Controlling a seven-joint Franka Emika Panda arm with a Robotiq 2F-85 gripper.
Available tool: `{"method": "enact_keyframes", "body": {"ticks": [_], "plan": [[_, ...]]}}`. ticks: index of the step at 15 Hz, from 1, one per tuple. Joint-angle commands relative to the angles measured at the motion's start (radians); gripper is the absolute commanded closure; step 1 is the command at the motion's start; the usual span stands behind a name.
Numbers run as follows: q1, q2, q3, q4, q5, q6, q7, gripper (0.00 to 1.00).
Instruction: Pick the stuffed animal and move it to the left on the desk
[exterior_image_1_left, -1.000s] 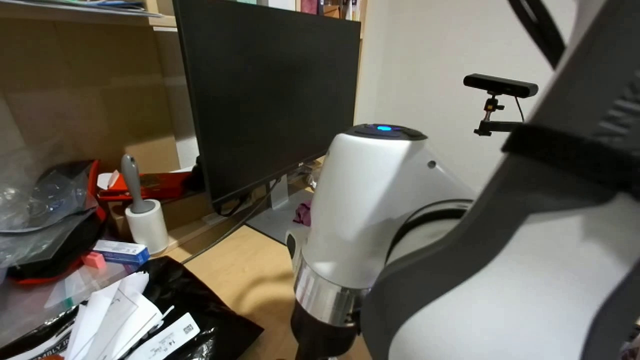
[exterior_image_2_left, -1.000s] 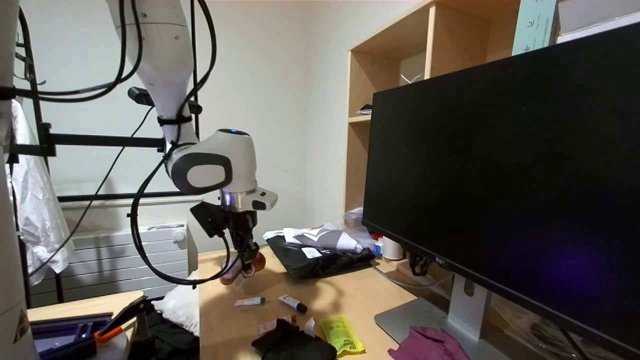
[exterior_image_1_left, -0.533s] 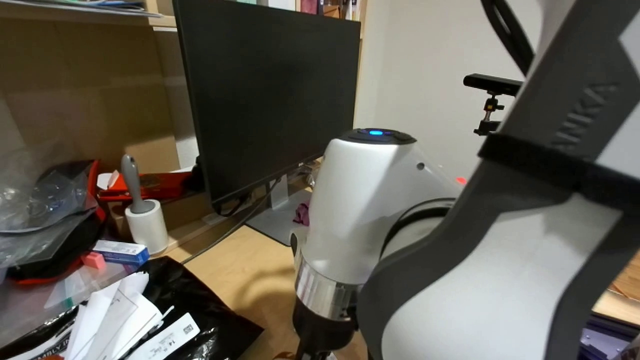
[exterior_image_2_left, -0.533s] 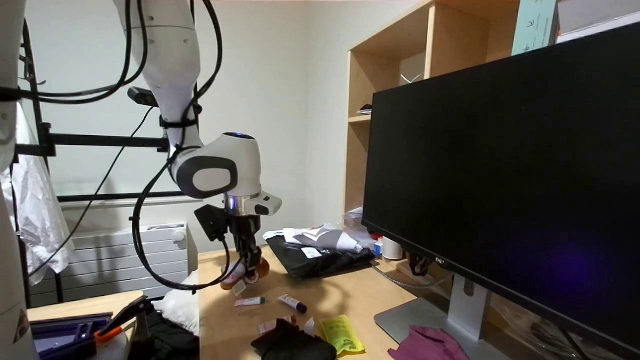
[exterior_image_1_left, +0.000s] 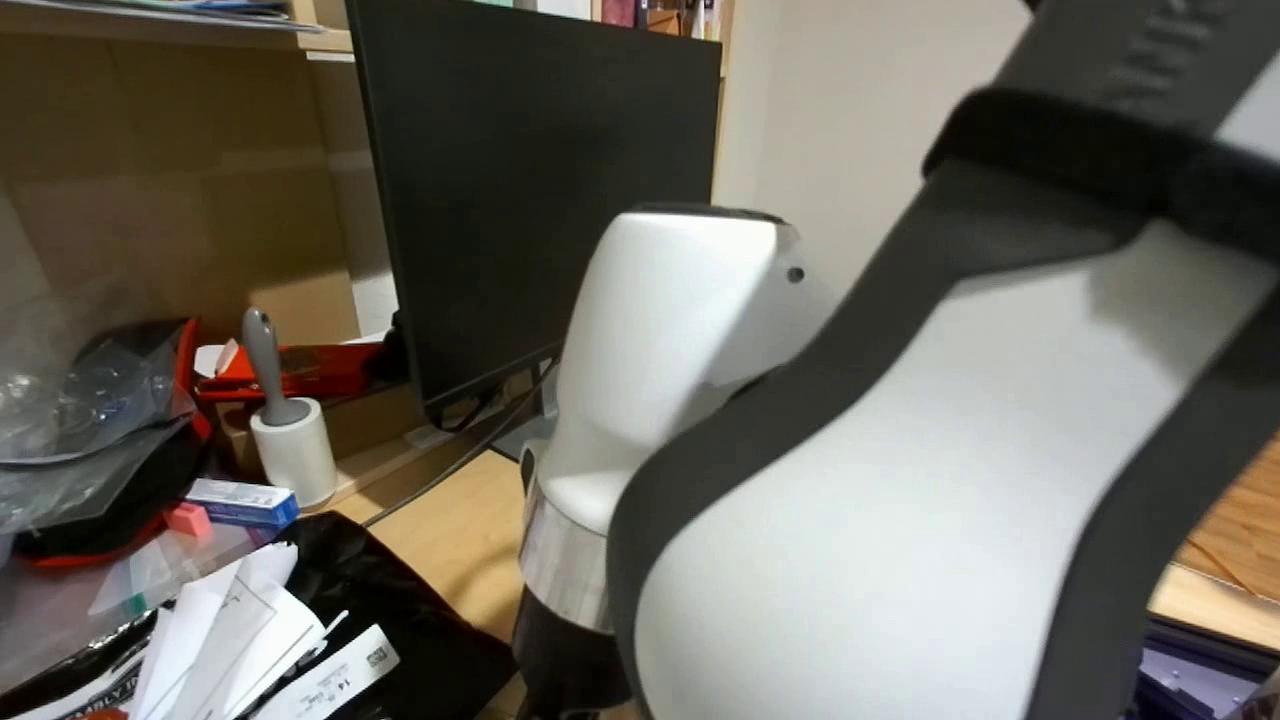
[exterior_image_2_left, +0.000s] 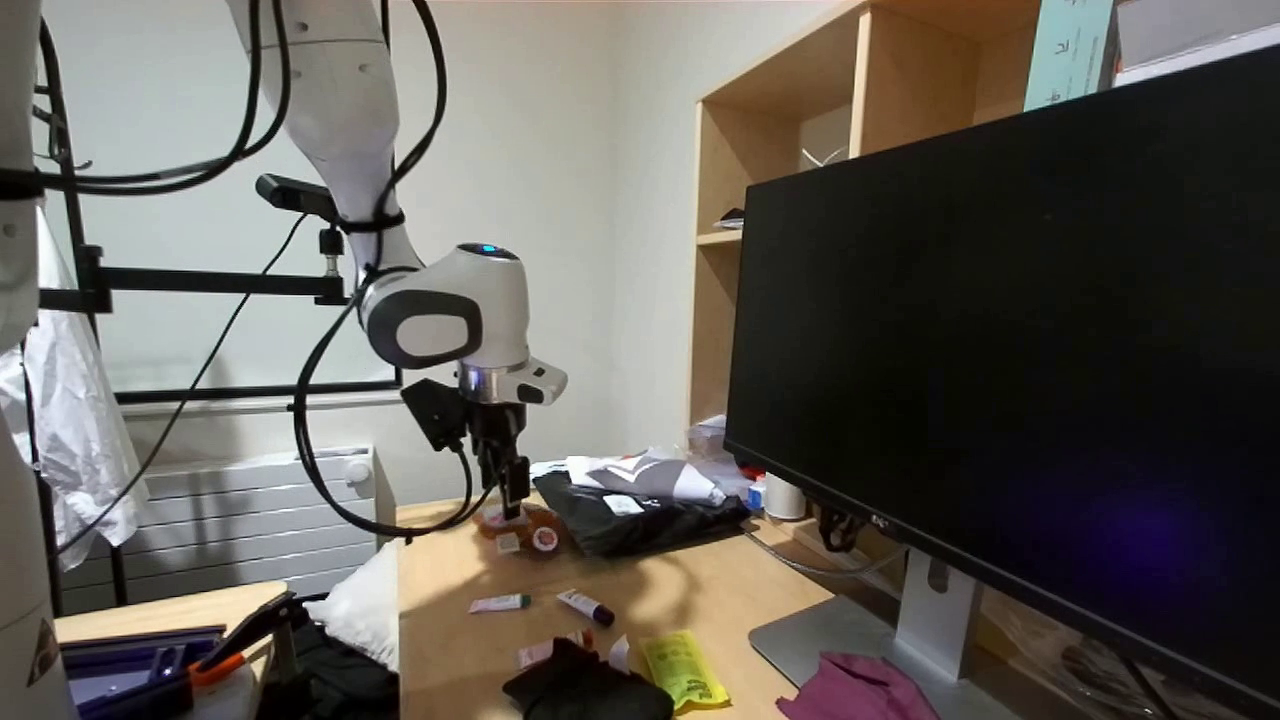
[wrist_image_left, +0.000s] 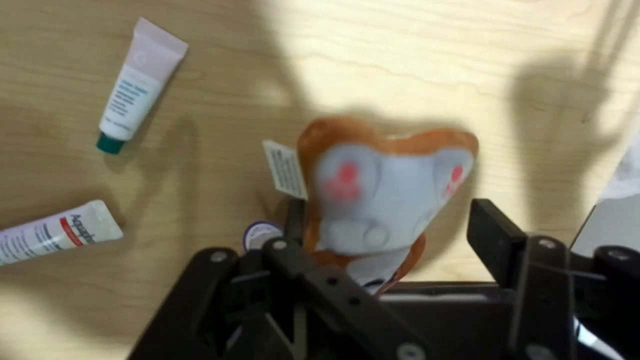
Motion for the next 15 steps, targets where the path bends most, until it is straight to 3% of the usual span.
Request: {"method": "enact_keyframes", "body": {"ticks": [1,7,15], "plan": [[-0.016,-0.071,0.006,0.025,0.029,-0.074,-0.035,0.00],[0.004,-0.203,-0.067,0.070,0.072,-0.230,-0.095,0.00],[-0.025,-0.378,-0.315,0.204,0.004,-0.623,-0.195,0.00]]}}
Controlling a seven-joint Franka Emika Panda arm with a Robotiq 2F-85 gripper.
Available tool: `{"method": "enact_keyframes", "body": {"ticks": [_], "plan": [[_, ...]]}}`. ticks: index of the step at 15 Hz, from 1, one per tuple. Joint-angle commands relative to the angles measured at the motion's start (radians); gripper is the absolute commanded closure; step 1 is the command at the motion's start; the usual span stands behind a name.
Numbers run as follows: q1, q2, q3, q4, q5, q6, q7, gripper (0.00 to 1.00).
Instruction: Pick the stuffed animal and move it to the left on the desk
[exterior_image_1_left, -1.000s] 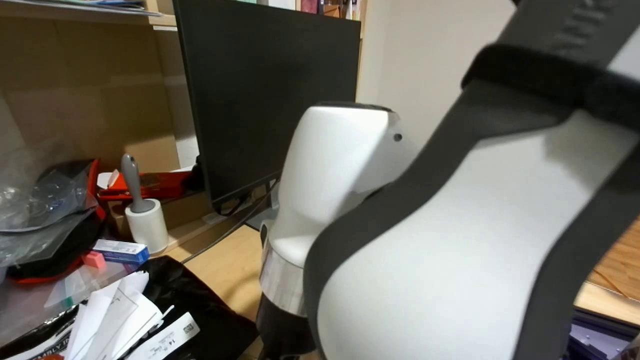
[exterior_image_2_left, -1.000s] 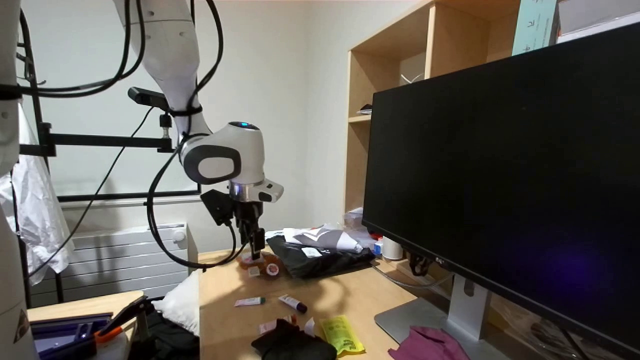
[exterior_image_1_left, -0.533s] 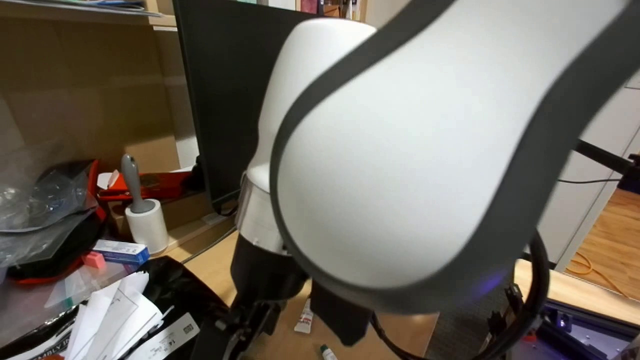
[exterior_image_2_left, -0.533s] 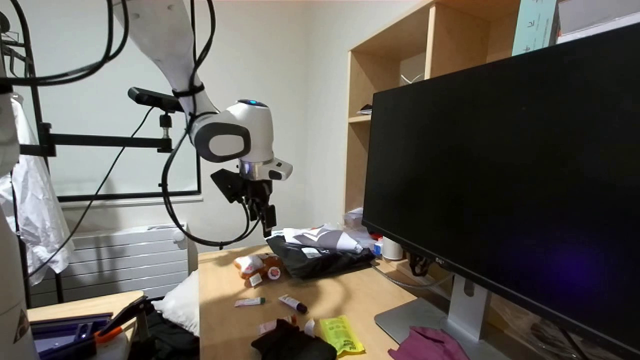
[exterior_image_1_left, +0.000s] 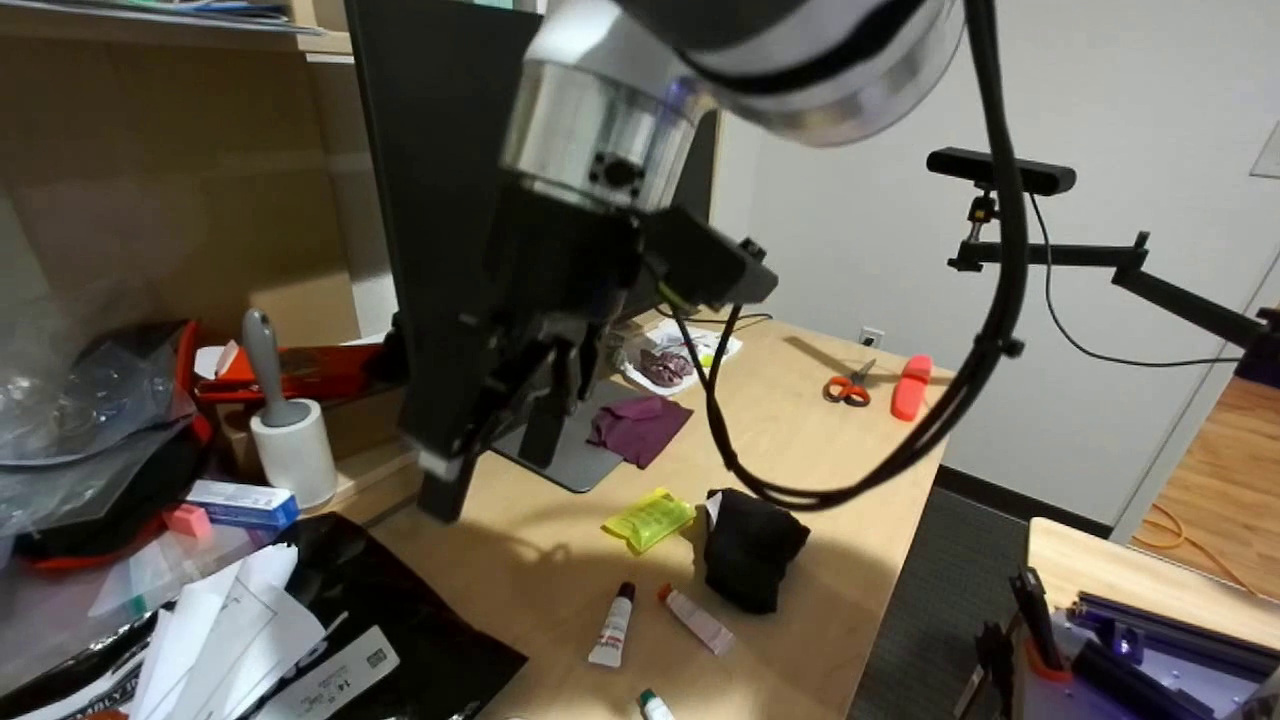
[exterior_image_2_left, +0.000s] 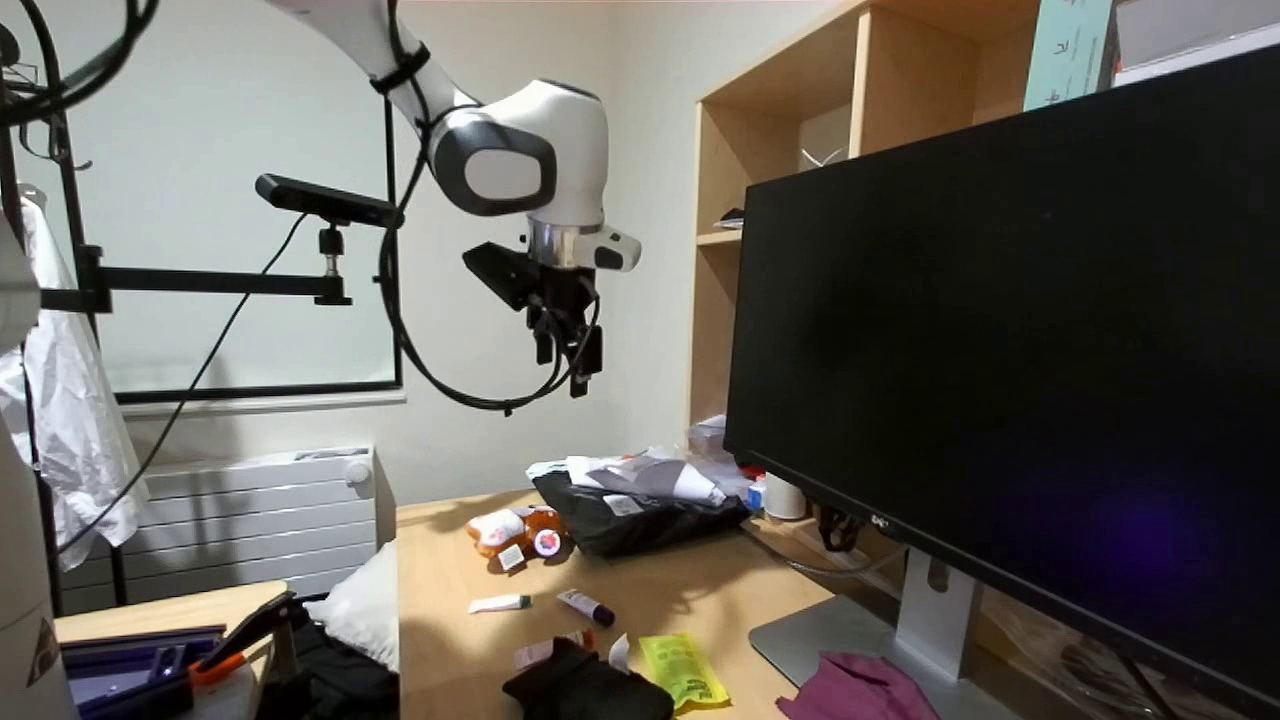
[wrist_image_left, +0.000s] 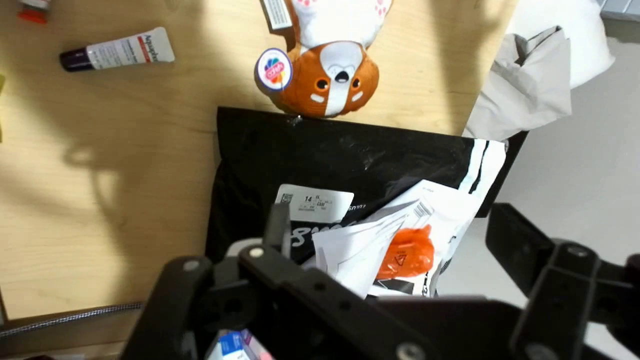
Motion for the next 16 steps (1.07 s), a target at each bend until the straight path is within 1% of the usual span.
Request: {"method": "enact_keyframes", "body": {"ticks": [1,2,4,6,7,10,11,12,14,16], "plan": [[-0.027,-0.075,-0.099,0.049,-0.015,-0.163,-0.056,0.00],[-0.035,-0.086,-0.122,0.065,-0.022,-0.199,-0.059,0.00],[-0.063,-0.114,-0.149,0.091,-0.109,-0.240,-0.059,0.00],[-0.077,-0.132,-0.165,0.117,-0.205,-0.274,-0.095,0.00],[-0.078,-0.143,-0.173,0.122,-0.234,-0.285,-0.118,0.00],[-0.074,-0.171,-0.190,0.111,-0.279,-0.264,-0.171,0.00],[-0.074,-0.188,-0.197,0.088,-0.284,-0.230,-0.195,0.00],[-0.070,-0.201,-0.207,0.076,-0.279,-0.220,-0.218,0.00],[-0.078,-0.231,-0.216,0.038,-0.280,-0.168,-0.220,0.00],[-0.098,-0.268,-0.214,-0.010,-0.301,-0.114,-0.156,0.00]]}}
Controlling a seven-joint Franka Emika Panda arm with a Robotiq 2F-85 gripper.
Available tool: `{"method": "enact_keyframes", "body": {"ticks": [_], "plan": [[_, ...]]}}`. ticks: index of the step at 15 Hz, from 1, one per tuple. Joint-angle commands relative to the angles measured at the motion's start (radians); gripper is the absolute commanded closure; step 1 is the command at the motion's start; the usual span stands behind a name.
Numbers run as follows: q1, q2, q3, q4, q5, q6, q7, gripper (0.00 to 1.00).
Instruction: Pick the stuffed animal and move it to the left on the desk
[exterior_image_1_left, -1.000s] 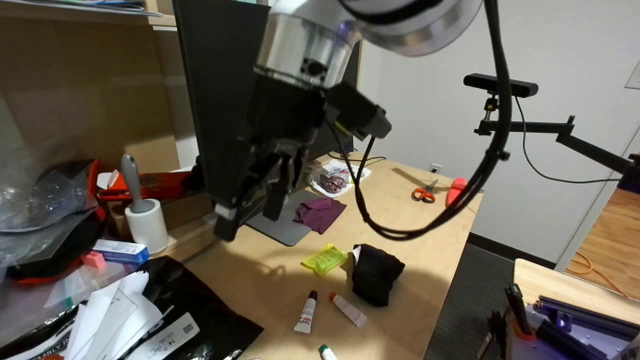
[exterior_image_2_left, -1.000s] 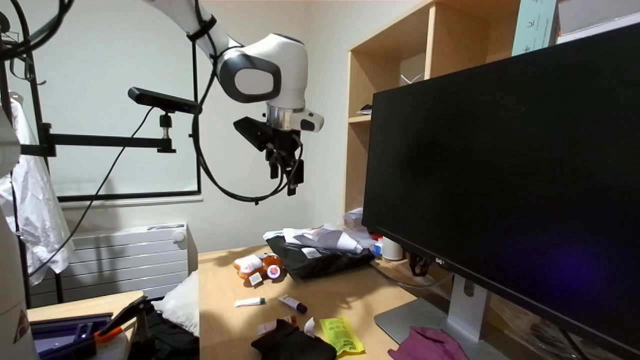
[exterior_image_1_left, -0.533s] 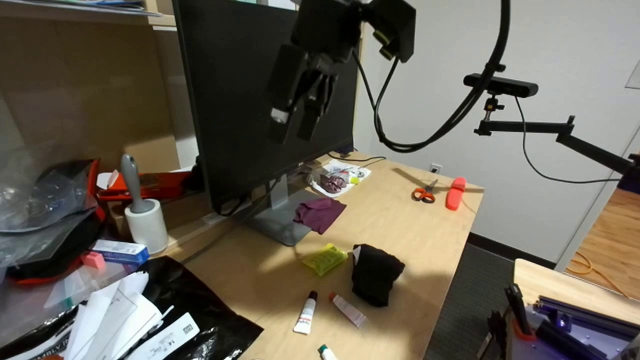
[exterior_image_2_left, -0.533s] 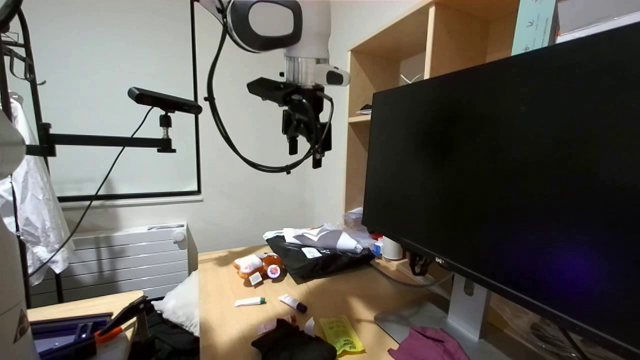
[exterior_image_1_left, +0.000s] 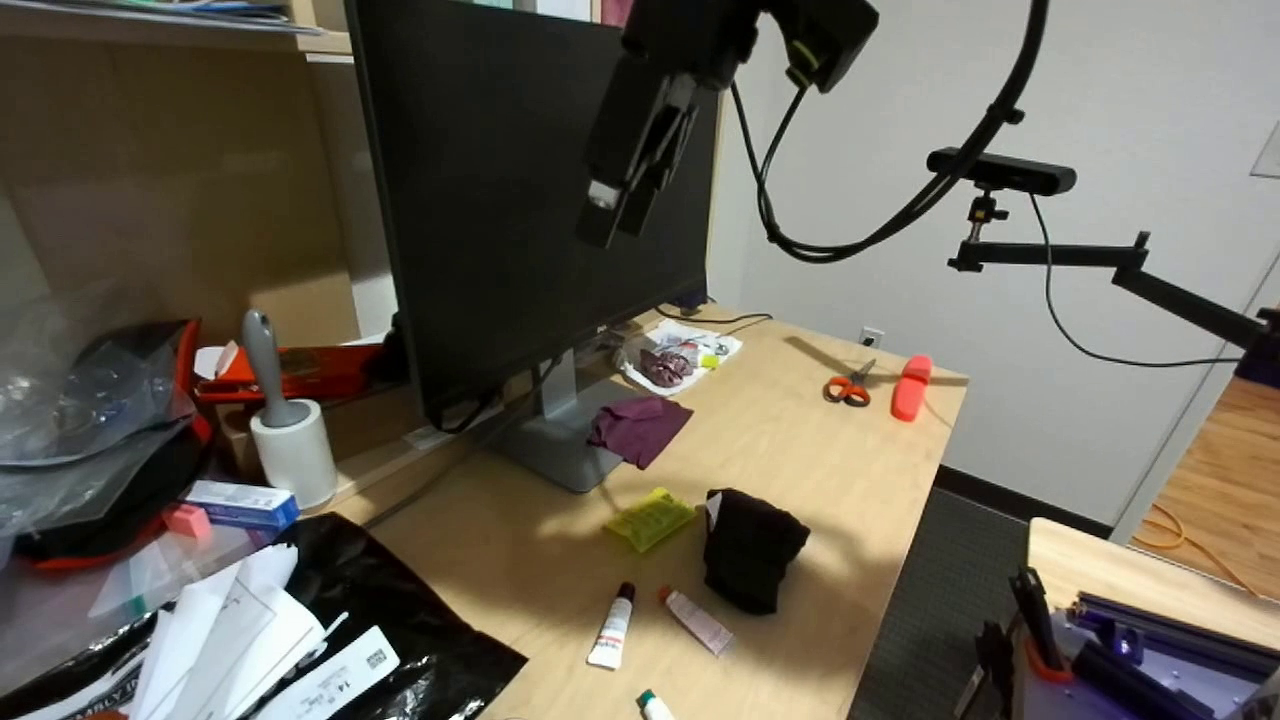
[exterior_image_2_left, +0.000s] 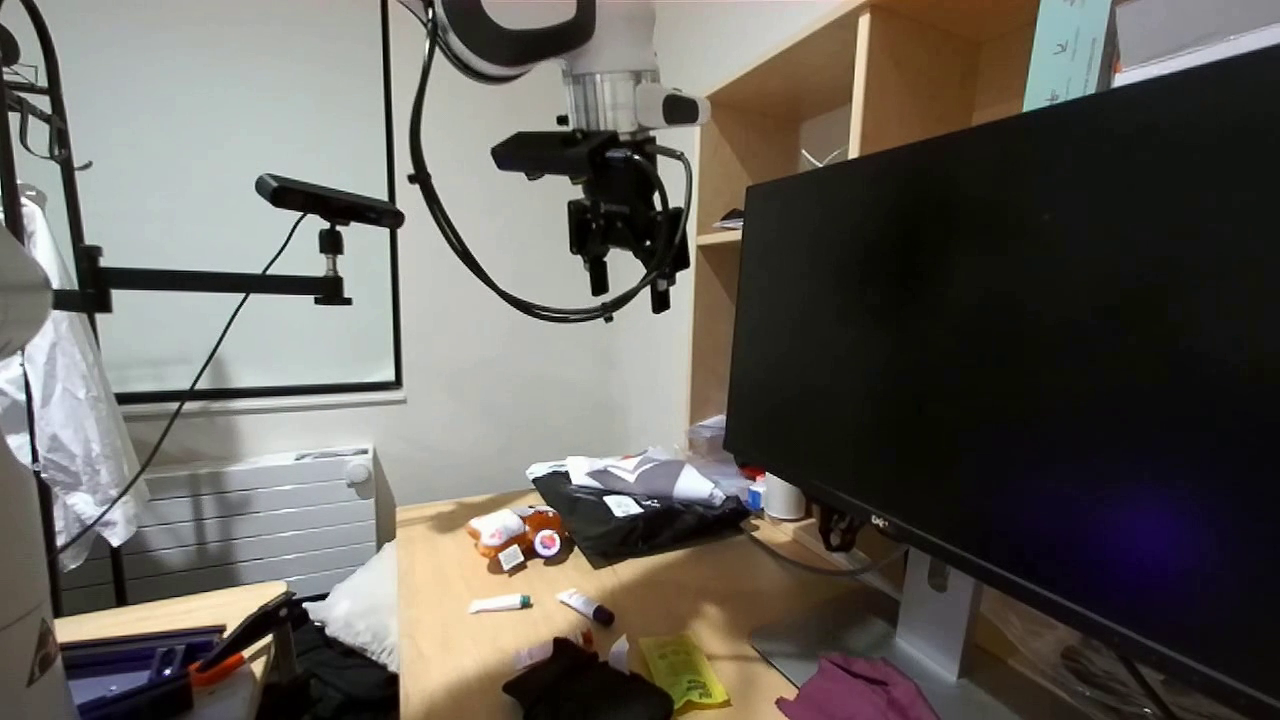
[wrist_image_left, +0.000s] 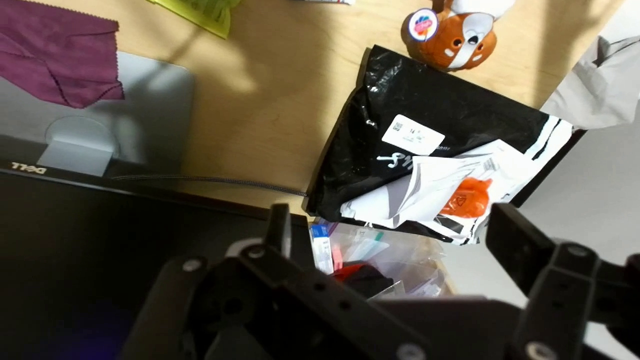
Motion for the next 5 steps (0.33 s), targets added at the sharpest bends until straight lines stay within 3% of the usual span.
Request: {"method": "enact_keyframes", "body": {"ticks": [1,5], "plan": [[-0.040,-0.086,0.006,-0.099,-0.050,0.065,0.067,0.00],[-0.028,-0.070,-0.015,-0.089,-0.035,0.049,0.052,0.00]]}}
